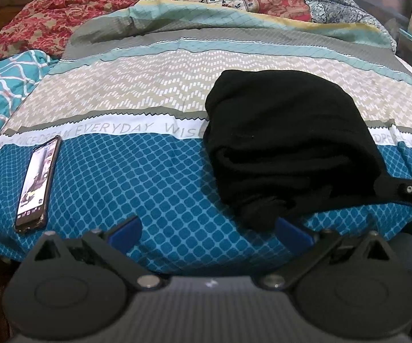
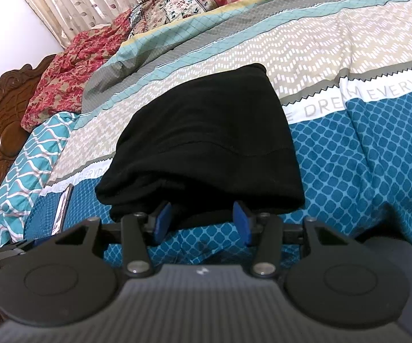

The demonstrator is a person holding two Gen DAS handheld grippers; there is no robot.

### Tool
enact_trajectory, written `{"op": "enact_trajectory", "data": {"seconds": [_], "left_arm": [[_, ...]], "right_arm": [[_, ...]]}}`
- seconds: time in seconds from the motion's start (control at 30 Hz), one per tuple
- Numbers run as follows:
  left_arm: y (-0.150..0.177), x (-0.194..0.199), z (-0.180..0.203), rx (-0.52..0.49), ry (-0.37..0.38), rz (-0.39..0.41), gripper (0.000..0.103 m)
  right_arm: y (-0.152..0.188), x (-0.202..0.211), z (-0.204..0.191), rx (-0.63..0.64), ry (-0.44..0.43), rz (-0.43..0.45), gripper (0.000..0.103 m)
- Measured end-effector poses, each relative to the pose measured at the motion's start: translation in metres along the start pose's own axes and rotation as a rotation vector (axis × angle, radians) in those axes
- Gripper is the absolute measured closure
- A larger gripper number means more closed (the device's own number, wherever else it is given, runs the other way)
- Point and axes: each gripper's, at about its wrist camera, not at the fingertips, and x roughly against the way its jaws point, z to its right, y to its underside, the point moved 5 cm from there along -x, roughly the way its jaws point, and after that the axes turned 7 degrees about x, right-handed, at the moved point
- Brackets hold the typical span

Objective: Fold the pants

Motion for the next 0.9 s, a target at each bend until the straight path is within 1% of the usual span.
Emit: {"op": "enact_trajectory", "data": {"seconds": [0.17,0.27,0.37,0.9], "left_arm": [[0.002,-0.002,-0.002,0.000,-0.022,-0.007,0.000],[0.004,-0.005,-0.005,0.012,-0.032,-0.033,0.000],[0.005,-0.004,-0.007,0.016,-0.051,-0.028,0.000],[0.011,-0.002,-0.009,0.005,-0.060,-0.024,0.000]], "right_arm": [[0.001,0.001,0.001,-0.007,-0.004,0.000,0.052],[0.002,0.002,0.002,-0.009,-0.008,-0.002,0.052],[0.003,0.003,0.002,-0.011,-0.009,-0.001,0.052],[0.005,0.009,0.004,-0.007,-0.015,0.006,0.052]]}}
